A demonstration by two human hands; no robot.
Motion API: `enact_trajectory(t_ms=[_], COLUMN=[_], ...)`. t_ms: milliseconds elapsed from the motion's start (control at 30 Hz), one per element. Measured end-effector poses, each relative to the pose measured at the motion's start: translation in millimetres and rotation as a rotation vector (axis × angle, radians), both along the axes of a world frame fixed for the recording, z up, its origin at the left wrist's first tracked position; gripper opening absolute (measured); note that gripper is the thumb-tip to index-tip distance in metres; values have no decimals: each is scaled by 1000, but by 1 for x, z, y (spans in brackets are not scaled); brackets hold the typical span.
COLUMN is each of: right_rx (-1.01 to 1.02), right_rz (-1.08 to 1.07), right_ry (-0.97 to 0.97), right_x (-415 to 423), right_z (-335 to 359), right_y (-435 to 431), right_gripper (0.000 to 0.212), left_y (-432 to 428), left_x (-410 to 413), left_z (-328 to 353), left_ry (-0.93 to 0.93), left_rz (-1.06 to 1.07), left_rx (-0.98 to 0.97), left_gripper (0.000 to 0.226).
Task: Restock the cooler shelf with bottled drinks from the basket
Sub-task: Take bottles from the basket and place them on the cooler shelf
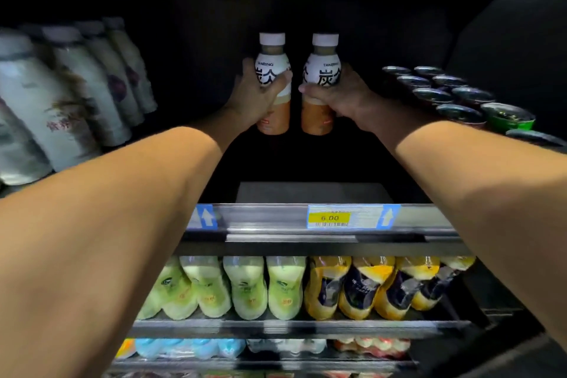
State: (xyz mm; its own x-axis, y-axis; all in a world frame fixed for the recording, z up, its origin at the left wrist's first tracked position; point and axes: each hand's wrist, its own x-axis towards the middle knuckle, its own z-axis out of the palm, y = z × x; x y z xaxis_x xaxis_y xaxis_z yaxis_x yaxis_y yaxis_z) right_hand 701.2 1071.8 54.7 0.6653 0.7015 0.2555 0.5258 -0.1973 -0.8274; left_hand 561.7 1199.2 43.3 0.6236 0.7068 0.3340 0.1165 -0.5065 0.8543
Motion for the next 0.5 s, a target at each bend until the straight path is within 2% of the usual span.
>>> enact_trajectory(t_ms=[133, 267, 300, 433, 500], right_rx=[34, -8, -7, -8, -1], right_rz=[-56, -111, -121, -178, -189], right_ry=[41, 26, 6, -55, -65], right_x=[6, 12, 13, 14, 15], right_z=[-2, -8, -10, -15, -16], right_y=[9, 19, 23, 34, 37], right_gripper=[97, 85, 82, 74, 74], left_y=[10, 24, 32, 41, 30], left_x=[7, 12, 15, 24, 23], left_z=[-1, -2, -5, -6, -1], left_ry=[-29, -82, -79, -46, -32], left_rz=[9, 39, 53, 56, 67], left_rx=[-29, -90, -96, -98, -84], left_gripper=[73, 109, 113, 102, 84])
